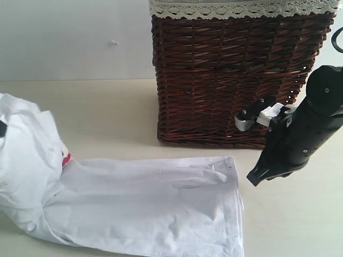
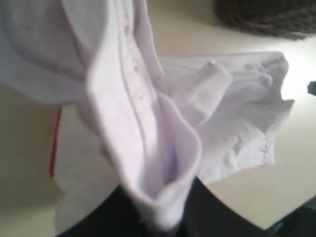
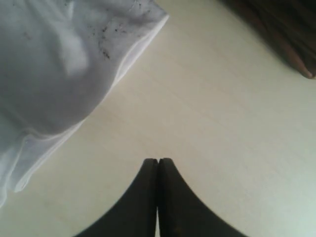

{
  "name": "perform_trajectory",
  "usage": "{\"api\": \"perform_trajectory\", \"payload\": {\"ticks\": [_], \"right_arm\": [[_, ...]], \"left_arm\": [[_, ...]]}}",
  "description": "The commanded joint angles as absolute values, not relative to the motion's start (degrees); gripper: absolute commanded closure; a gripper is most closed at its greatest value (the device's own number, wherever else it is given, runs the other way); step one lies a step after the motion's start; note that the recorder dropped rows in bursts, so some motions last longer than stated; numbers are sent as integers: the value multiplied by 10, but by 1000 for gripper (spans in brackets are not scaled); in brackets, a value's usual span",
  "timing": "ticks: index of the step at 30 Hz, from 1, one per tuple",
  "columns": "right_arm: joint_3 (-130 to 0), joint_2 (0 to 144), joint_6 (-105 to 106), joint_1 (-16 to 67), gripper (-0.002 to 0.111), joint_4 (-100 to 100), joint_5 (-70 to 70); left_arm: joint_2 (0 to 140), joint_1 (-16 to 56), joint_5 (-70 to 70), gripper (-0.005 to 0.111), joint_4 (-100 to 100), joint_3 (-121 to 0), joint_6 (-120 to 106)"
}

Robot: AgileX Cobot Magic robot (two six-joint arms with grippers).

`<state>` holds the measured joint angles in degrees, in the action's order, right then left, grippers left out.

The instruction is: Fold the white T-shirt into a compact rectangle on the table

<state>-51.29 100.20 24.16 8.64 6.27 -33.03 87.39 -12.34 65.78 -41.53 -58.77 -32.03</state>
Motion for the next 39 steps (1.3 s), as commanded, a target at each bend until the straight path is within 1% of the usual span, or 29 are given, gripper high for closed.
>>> {"api": "perform_trajectory", "payload": {"ticks": [1,2,3,4,5,6,7,9,11,13,14,15,16,17,19,20,22,25,26,29,34,36,39], "right_arm": [[-512,1002,239,84,108,69,-346],[-512,1002,239,84,108,71,-355],[-512,1001,239,84,108,71,-359],[-512,993,239,84,108,71,-361],[-512,988,239,84,108,72,-361],[-512,973,239,84,108,86,-363],[-512,966,239,84,108,86,-366],[-512,946,241,84,108,84,-378],[-512,941,244,84,108,84,-389],[-511,941,244,84,108,78,-395],[-508,941,242,84,108,70,-395],[-505,941,239,84,108,66,-394],[-502,941,239,84,108,66,-391],[-502,941,239,84,108,67,-391],[-502,941,239,84,108,68,-391],[-502,941,239,84,108,68,-394],[-502,940,239,84,108,68,-395],[-502,940,239,84,108,76,-407],[-502,940,241,84,108,80,-420],[-502,940,241,84,108,145,-460],[-487,935,293,80,108,266,-511],[-452,920,302,61,108,303,-476],[-363,890,330,8,108,383,-387]], "left_arm": [[868,-5,651,107,-455,-589,-278],[868,39,611,107,-461,-589,-253],[868,57,591,107,-463,-589,-244],[871,105,545,107,-467,-589,-228],[876,130,527,107,-469,-589,-223],[890,178,486,107,-473,-589,-217],[899,196,465,107,-474,-589,-210],[938,267,398,107,-530,-589,-205],[962,305,356,106,-589,-596,-218],[976,332,360,100,-624,-620,-239],[980,347,361,94,-627,-631,-249],[985,360,383,78,-646,-643,-253],[987,363,404,65,-660,-650,-253],[987,367,415,40,-677,-656,-254],[986,367,423,5,-681,-665,-245],[986,367,435,3,-671,-669,-241],[986,365,449,10,-639,-673,-230],[985,364,449,29,-574,-673,-205],[985,361,449,39,-550,-673,-205],[985,351,456,53,-477,-673,-209],[985,331,487,51,-342,-673,-205],[985,331,505,52,-274,-673,-202],[985,331,541,52,-184,-673,-202]]}}
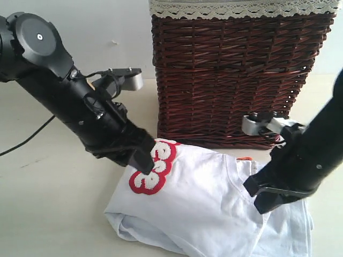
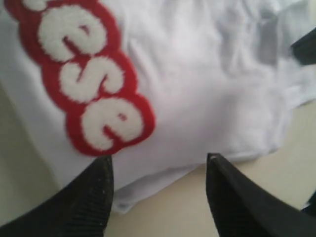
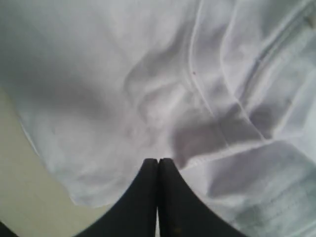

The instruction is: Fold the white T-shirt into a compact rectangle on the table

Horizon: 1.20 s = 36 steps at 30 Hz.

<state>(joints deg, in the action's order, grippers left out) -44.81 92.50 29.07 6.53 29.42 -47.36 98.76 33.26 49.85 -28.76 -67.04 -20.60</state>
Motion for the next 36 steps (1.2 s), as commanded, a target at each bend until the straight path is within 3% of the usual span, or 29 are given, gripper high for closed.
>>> {"api": "perform_trajectory", "payload": {"ticks": [1,5,11,14,17,21,22,31,36], "right_arm": [[-336,880,359,-13,108,435,-363],[-284,859,490,-55,108,606,-365],[-267,864,487,-54,108,613,-351],[-266,869,473,-54,101,613,-343],[-266,877,462,-54,79,619,-344],[-266,894,462,-54,32,647,-343],[-266,899,462,-54,29,651,-343],[-266,928,520,-54,46,739,-362],[-266,929,543,-54,46,776,-365]], "left_arm": [[985,331,544,52,-170,-672,-203],[985,331,524,52,-173,-672,-203],[985,331,521,52,-183,-672,-203],[985,331,520,52,-183,-672,-203],[985,331,519,52,-187,-672,-203],[985,331,519,52,-195,-672,-203],[985,331,519,52,-196,-672,-203],[985,331,518,52,-199,-672,-203],[985,331,518,52,-199,-672,-204]]}}
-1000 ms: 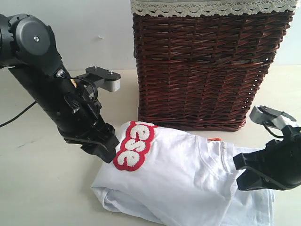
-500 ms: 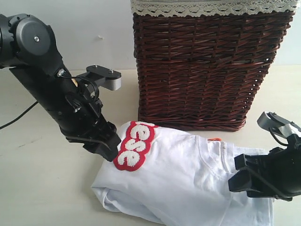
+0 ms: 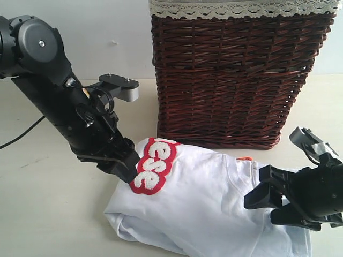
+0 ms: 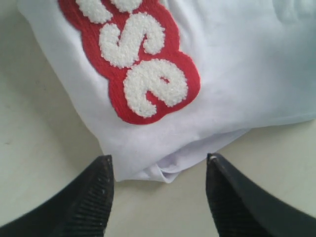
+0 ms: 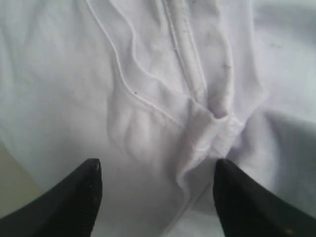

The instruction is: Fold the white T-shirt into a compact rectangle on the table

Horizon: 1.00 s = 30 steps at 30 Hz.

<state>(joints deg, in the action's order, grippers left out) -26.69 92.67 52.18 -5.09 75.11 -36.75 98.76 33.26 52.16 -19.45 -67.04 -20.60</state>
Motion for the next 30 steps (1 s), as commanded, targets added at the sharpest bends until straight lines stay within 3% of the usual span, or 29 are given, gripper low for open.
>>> {"api": "perform_trajectory", "payload": {"ticks": [1,13,19,30], "right_arm": [[-266,931,543,-54,46,776,-355],[-266,1005,616,-54,46,826,-333],[-266,1021,700,-54,47,929,-367],[-268,1021,720,-54,52,930,-420]], "left_arm": [[985,331,518,52,-199,-672,-204],[985,331,517,52,-206,-672,-204],[985,331,517,52,-208,-672,-204],[985,331,511,52,-208,-672,-205]]}}
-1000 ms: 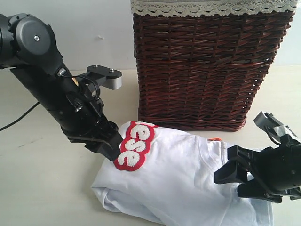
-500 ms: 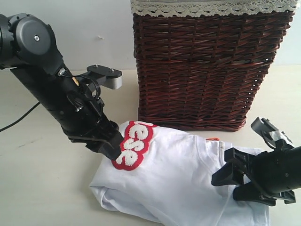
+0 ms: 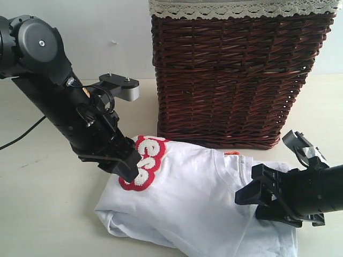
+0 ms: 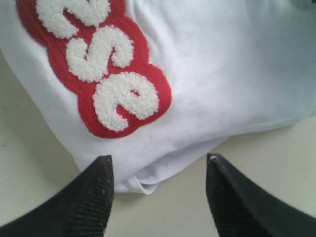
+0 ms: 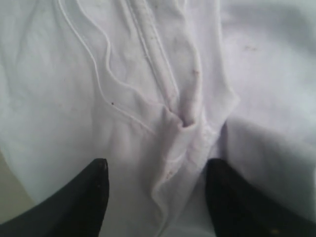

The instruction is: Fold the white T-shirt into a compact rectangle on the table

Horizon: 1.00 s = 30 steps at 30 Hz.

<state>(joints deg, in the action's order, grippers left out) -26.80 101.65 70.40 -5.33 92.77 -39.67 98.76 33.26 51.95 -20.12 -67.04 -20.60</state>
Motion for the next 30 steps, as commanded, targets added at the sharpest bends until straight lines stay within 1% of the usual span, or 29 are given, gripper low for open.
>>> {"api": "perform_trajectory", "payload": {"ticks": [1,5,9,11,16,18,19,20,21,22,23,25,30], "right_arm": [[-268,1021,721,-54,52,930,-420],[-268,1021,722,-54,52,939,-381],[-268,1021,763,-54,53,988,-391],[-269,1021,780,-54,56,999,-397],[-289,1046,783,-54,74,999,-397],[-301,1068,784,-54,75,999,-404],[-304,1072,788,-54,78,999,-410],[-309,1074,812,-54,91,999,-437],[-312,1074,825,-54,102,999,-458],[-313,1068,841,-54,108,999,-496],[-313,1059,848,-54,108,999,-528],[-313,1030,848,-54,108,999,-549],[-313,903,801,-54,108,999,-532]], "left_arm": [[985,331,511,52,-208,-672,-205],[985,331,509,52,-208,-672,-205],[985,331,505,52,-216,-672,-205],[985,331,505,52,-216,-672,-205],[985,331,505,52,-217,-672,-205],[985,331,505,52,-218,-672,-205],[985,331,505,52,-219,-672,-205],[985,331,506,52,-219,-672,-205],[985,331,506,52,-219,-672,-205],[985,331,506,52,-219,-672,-205],[985,331,506,52,-218,-672,-205],[985,331,508,52,-216,-672,-205],[989,331,509,52,-192,-671,-205]]}}
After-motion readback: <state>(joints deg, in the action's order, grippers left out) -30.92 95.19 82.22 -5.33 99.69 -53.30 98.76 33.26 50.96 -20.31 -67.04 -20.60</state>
